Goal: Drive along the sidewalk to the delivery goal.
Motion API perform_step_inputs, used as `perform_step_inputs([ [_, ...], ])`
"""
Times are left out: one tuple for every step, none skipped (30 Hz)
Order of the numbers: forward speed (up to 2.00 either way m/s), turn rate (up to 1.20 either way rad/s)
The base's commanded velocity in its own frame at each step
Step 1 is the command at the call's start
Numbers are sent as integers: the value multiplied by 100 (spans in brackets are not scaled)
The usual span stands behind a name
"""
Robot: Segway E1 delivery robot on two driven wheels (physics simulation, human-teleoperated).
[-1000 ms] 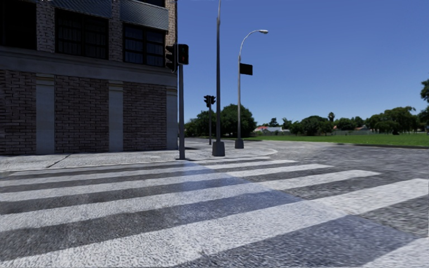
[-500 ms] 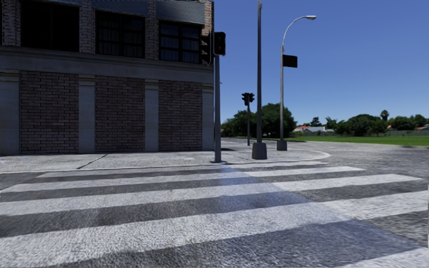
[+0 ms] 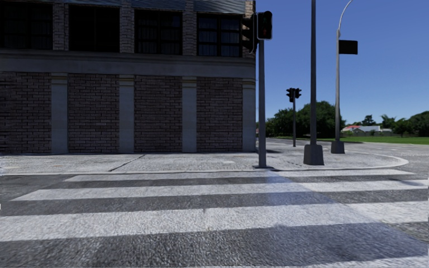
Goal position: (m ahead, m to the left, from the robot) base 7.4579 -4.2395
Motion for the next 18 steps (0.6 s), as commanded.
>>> perform_step_inputs([
  [164,48],
  [164,48],
  [164,48],
  [164,48],
  [164,48],
  [164,38],
  [164,30],
  [164,30],
  [164,28],
  [162,26],
  [156,22],
  [156,22],
  [152,19],
  [149,17],
  [148,16],
  [148,16],
  [148,14],
  [148,9],
])
